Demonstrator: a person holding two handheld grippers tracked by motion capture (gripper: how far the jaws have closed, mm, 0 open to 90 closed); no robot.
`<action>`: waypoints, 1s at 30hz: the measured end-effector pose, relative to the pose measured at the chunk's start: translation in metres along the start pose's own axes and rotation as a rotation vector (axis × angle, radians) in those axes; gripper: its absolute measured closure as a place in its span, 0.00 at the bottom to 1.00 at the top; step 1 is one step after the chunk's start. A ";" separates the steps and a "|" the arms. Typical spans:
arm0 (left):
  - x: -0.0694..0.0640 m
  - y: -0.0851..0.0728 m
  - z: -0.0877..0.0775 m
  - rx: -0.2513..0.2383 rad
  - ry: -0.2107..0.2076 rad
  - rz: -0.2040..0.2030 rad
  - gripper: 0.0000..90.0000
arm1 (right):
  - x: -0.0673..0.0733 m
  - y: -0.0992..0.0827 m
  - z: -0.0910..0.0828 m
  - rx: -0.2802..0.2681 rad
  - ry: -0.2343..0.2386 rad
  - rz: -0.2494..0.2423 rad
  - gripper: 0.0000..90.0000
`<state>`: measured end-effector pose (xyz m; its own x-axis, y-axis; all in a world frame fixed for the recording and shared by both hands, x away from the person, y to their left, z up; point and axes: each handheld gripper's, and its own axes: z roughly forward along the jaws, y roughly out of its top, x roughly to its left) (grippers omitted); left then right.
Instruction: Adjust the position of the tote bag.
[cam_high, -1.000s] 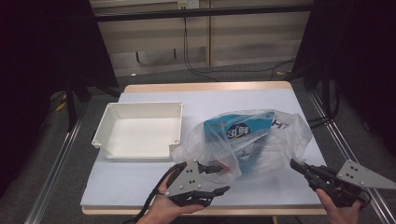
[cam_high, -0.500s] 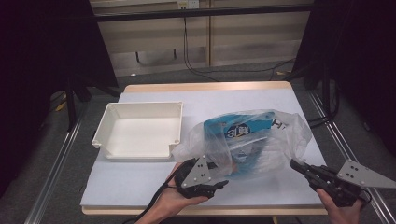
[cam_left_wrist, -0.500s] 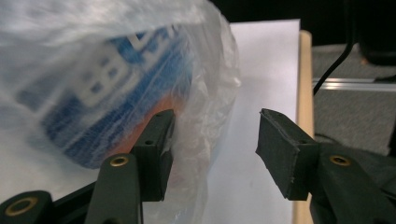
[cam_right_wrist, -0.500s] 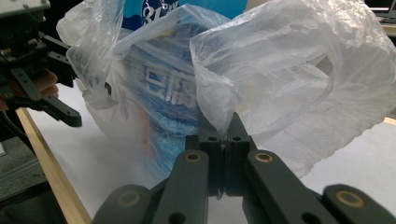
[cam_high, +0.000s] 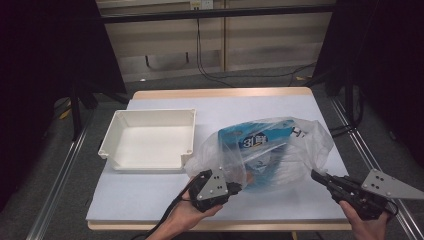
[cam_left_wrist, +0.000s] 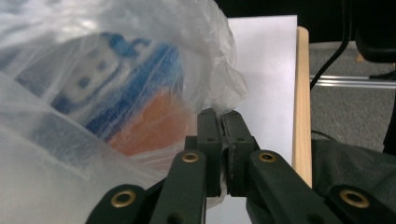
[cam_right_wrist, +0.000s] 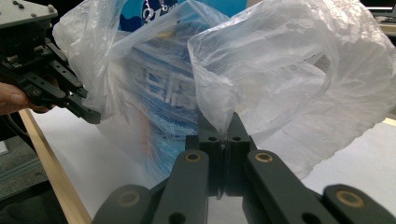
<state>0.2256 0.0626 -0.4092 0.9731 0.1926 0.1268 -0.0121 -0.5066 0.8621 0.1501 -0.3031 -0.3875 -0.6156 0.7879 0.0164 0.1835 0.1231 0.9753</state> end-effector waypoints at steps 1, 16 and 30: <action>-0.001 0.001 -0.004 -0.007 -0.012 -0.001 0.99 | 0.000 0.001 0.000 0.005 0.000 0.001 0.99; 0.008 0.020 -0.054 -0.152 -0.050 -0.047 0.99 | -0.006 0.022 -0.003 -0.054 -0.001 -0.019 0.99; 0.026 0.055 -0.112 -0.335 0.015 -0.027 0.99 | -0.012 0.061 -0.002 -0.149 -0.002 -0.046 0.99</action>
<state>0.2242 0.1342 -0.3036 0.9706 0.2156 0.1068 -0.0639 -0.1971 0.9783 0.1671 -0.3068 -0.3274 -0.6189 0.7850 -0.0291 0.0394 0.0680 0.9969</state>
